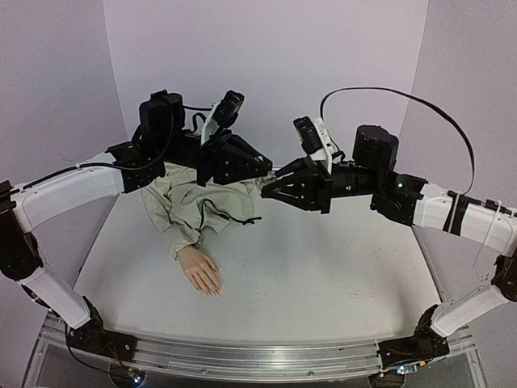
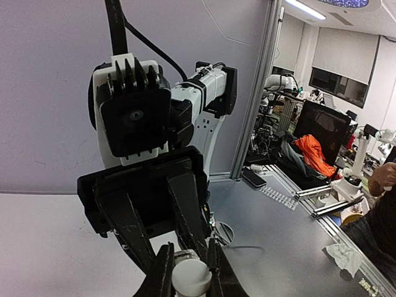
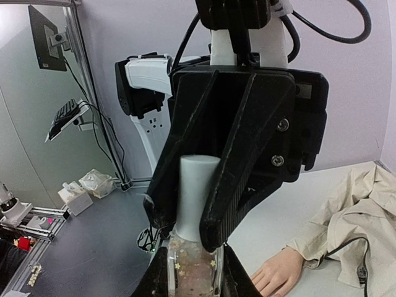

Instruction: Paint the nails

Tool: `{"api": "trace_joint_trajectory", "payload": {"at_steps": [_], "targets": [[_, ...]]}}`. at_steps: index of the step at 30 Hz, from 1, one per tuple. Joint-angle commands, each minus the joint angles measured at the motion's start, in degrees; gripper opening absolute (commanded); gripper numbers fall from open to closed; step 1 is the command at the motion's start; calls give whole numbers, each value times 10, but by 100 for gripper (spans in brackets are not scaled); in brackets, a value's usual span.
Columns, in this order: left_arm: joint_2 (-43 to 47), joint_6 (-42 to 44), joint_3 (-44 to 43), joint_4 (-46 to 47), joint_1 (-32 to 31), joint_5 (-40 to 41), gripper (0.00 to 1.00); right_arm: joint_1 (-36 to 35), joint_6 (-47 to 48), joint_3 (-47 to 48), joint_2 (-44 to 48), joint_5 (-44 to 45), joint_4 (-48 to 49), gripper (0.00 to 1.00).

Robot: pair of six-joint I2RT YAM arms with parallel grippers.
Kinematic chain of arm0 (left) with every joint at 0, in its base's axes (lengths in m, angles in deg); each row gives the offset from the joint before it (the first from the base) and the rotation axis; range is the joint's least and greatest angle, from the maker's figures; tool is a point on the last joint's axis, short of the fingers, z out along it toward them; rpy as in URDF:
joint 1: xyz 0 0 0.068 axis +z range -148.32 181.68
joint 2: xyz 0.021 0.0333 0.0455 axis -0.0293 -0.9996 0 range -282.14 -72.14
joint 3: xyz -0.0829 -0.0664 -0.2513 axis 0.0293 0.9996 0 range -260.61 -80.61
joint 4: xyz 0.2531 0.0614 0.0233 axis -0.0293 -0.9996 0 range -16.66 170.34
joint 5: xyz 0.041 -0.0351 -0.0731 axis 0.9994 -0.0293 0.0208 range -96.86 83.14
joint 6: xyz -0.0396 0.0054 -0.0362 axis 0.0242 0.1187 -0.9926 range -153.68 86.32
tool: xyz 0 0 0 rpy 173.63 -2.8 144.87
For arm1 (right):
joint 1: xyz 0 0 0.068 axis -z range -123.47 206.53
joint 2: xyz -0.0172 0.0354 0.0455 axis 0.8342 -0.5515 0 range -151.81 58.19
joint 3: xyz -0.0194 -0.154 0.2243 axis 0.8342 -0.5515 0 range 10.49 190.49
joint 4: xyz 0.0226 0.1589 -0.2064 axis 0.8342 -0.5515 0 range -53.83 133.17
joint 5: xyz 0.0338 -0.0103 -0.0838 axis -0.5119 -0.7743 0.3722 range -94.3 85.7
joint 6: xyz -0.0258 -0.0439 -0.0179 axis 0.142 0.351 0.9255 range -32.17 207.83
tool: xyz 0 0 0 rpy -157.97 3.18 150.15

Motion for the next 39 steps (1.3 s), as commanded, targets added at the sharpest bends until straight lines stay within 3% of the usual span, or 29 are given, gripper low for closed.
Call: {"api": "trace_joint_trajectory", "payload": {"at_steps": [1,6,10,13,21,27,32,39], "targets": [[11,-44,-8,-18,19,0,4,5,39,-20,58,-50,62,0],[49,-119,55,-19,53,130,45,6,86,-30,74,110,15,0],[85,-151,101,-21,59,205,70,6,111,-29,61,242,12,0],[103,-196,117,-22,59,266,78,5,107,-12,39,318,9,0],[110,-282,116,-22,55,367,82,-29,100,28,-19,485,12,0],[90,-275,89,-23,26,436,84,-85,133,61,-53,573,8,0],[89,-273,83,-22,12,496,77,-107,152,85,-74,597,-1,0],[72,-278,65,-22,8,503,61,-118,162,96,-84,599,-4,0]]}}
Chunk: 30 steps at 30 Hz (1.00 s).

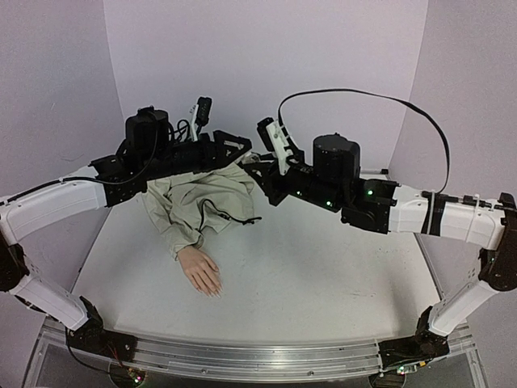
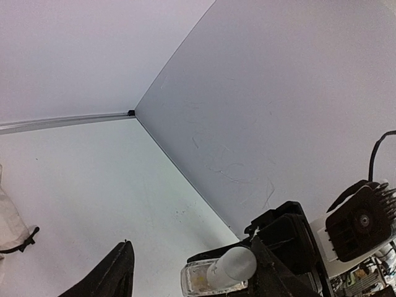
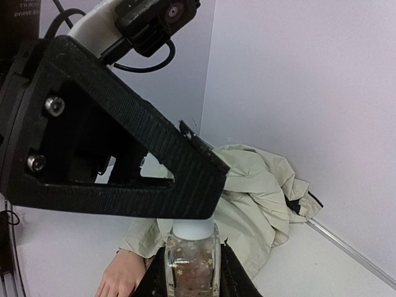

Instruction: Paint the nails

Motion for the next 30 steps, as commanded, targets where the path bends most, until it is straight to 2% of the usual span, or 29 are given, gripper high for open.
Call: {"api": "trace_joint_trajectory", "payload": {"at_steps": [1,8,10,12,16,19,21,23,24,26,30], "targets": [[-8,1,-40,21,-6,27,59,-6,19,33,-3,19,31,0],[-25,8,-54,21,-10,19,34,-9,22,37,-5,24,31,0],[-27,11,-54,21,-10,16,22,-10,23,37,-5,22,31,0],[-28,16,-56,21,-10,11,14,-10,21,35,-3,23,32,0],[-31,27,-62,22,-11,-29,6,-9,17,31,0,19,38,0],[-39,55,-72,22,-10,-88,1,-5,14,25,12,-17,38,0],[-47,85,-84,23,-10,-148,0,9,3,19,24,-96,37,0],[-54,117,-98,25,-10,-228,0,36,-18,9,38,-219,36,0],[-56,133,-105,26,-10,-274,0,52,-28,4,45,-317,38,0],[-59,165,-113,34,-10,-370,0,76,-40,-1,57,-456,42,0],[-46,227,-109,46,-10,-494,0,90,-58,-3,74,-661,43,0]]}}
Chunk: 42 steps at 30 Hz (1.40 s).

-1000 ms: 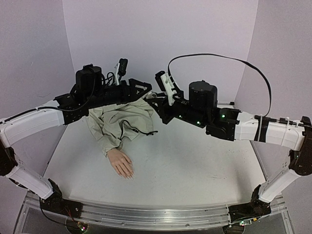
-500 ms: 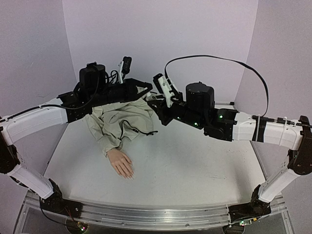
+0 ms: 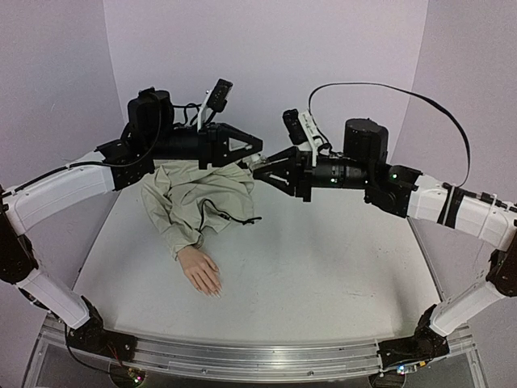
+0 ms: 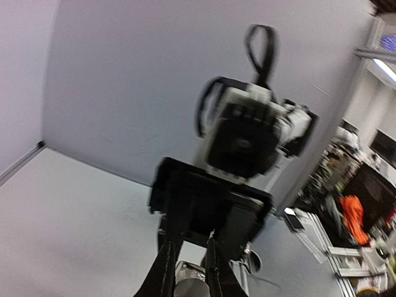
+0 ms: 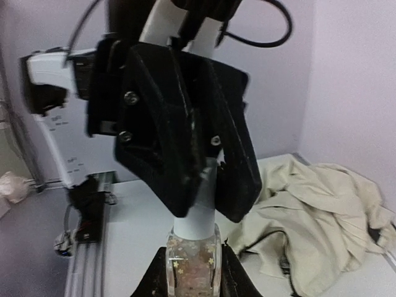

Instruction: Paint the nails

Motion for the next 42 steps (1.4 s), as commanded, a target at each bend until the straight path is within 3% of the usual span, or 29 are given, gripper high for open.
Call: {"api": "trace_joint_trajectory", "payload": {"at_steps": [1,5,12,13,15,19,22,26,31,42], "targets": [[13,84,-21,30,-21,-247,0,-2,-33,7,34,-340,69,0],[20,106,-24,31,-17,-276,0,1,-56,2,40,-391,70,0],[20,83,-23,32,-16,-243,2,3,-42,-29,61,-294,67,0],[26,71,-19,32,-15,-217,8,6,-40,-30,63,-281,66,0],[40,51,-2,32,-5,-170,34,9,-27,-33,66,-245,59,0],[73,7,42,30,16,-85,70,10,14,-36,65,-124,26,0],[84,-41,64,26,27,-29,83,10,21,-33,54,-55,15,0],[80,-91,76,22,28,10,88,6,23,-24,33,23,11,0],[69,-117,77,14,26,29,87,1,19,-16,18,86,12,0],[19,-122,34,-46,25,19,65,-13,33,-4,-4,100,-4,0]]}}
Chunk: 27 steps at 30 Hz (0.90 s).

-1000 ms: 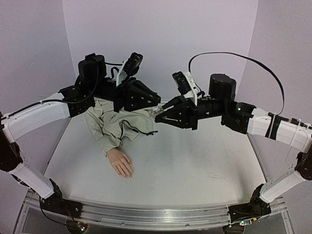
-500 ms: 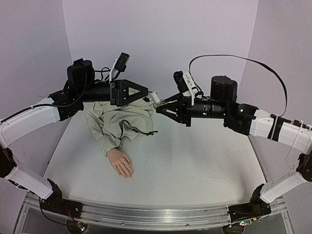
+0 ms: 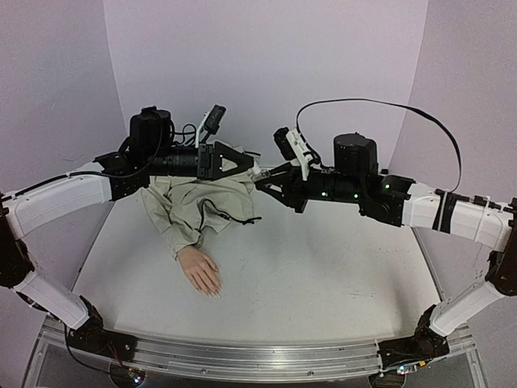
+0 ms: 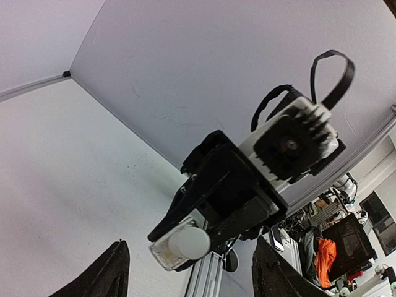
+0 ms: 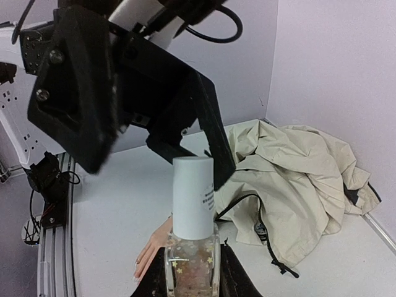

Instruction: Paint the nails

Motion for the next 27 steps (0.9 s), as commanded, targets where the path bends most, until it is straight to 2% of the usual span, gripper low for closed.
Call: {"api": "trace_joint_trajectory", "payload": {"at_steps": [1,5,11,17,22,24,27], "targets": [[-18,-3,-49,-32,-2,2,63,-10,14,39,-7,14,16,0],[-22,9,-57,-51,-7,9,55,-15,23,46,-18,26,5,0],[-21,30,-63,-80,-14,28,33,-18,28,47,-19,38,3,0],[-28,86,-100,-164,-37,89,20,-21,28,45,-20,45,3,0],[-23,97,-102,-173,-41,109,12,-22,30,35,-17,67,-1,0],[-20,99,-99,-173,-42,117,11,-21,31,26,-12,85,-3,7],[-20,100,-94,-174,-41,126,9,-21,30,5,1,117,-6,24]]}}
